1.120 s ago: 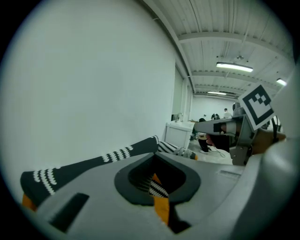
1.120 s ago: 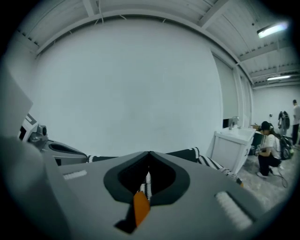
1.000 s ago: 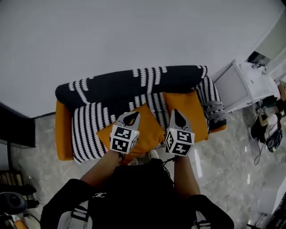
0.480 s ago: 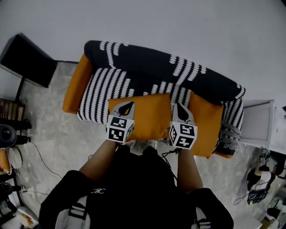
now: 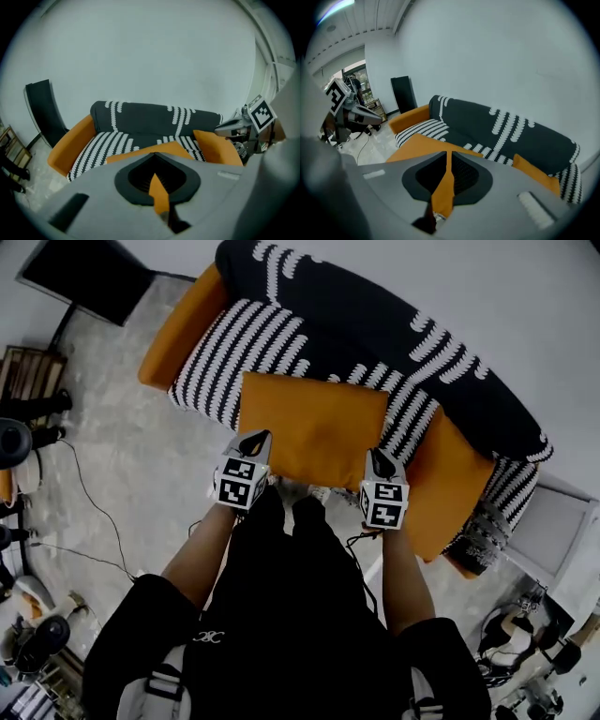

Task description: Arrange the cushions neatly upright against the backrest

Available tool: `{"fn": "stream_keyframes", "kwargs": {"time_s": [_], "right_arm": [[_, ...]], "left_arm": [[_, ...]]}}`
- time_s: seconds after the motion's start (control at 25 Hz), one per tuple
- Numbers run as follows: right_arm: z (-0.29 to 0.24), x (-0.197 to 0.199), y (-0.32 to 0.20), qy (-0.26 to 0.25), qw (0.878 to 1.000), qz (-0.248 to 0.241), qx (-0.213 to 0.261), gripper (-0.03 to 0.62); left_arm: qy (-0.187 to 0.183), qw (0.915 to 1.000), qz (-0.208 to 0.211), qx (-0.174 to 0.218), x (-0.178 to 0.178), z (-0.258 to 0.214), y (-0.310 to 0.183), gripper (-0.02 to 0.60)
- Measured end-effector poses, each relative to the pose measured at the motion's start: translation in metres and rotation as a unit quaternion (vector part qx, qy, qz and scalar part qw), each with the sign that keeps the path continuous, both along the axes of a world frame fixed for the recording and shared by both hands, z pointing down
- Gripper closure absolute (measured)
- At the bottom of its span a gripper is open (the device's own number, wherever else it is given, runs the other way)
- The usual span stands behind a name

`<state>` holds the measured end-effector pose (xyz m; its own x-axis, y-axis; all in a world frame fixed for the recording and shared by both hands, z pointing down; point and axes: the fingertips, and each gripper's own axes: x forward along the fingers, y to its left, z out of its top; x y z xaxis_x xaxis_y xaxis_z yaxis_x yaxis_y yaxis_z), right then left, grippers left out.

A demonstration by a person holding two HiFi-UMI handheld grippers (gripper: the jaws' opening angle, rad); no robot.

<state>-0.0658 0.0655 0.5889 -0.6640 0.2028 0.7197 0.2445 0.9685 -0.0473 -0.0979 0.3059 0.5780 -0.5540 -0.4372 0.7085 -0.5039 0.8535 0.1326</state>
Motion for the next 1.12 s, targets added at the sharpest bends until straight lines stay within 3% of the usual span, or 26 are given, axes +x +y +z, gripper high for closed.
{"fn": "stream_keyframes", "kwargs": {"time_s": [0.24, 0.32, 0.56, 0.64, 0.68, 0.8, 0.92, 1.04, 1.12], "right_arm": [[0.084, 0.031, -0.009, 0.081, 0.997, -0.01, -0.015, 0.523], [0.118, 0.043, -0.01, 0.114, 0.993, -0.018, -0.012, 0.507], [0.192, 0.088, -0.016, 0.194, 0.98, -0.038, 0.031, 0.468], [0.211, 0.099, -0.023, 0.217, 0.975, -0.031, 0.039, 0.443], [0.22, 0.107, -0.025, 0.232, 0.971, -0.03, 0.041, 0.425], [0.244, 0.129, -0.025, 0.274, 0.96, -0.046, 0.044, 0.361], [0.268, 0.143, -0.023, 0.319, 0.944, -0.057, 0.055, 0.298], [0.287, 0.155, -0.023, 0.358, 0.928, -0.057, 0.087, 0.289], [0.289, 0.155, -0.025, 0.368, 0.923, -0.057, 0.102, 0.302]], "left_arm": [[0.038, 0.9989, -0.007, -0.028, 0.023, 0.08, 0.029, 0.56], [0.055, 0.9977, -0.009, -0.04, 0.03, 0.115, 0.045, 0.47], [0.139, 0.9876, -0.012, -0.072, 0.075, 0.194, 0.091, 0.359], [0.149, 0.9848, -0.017, -0.088, 0.081, 0.212, 0.105, 0.262], [0.155, 0.983, -0.02, -0.095, 0.086, 0.222, 0.112, 0.246], [0.186, 0.9765, -0.019, -0.107, 0.102, 0.247, 0.128, 0.22], [0.205, 0.9712, 0.007, -0.121, 0.114, 0.274, 0.142, 0.205], [0.247, 0.9568, 0.039, -0.149, 0.141, 0.297, 0.159, 0.201], [0.261, 0.952, 0.045, -0.154, 0.15, 0.303, 0.162, 0.201]]}}
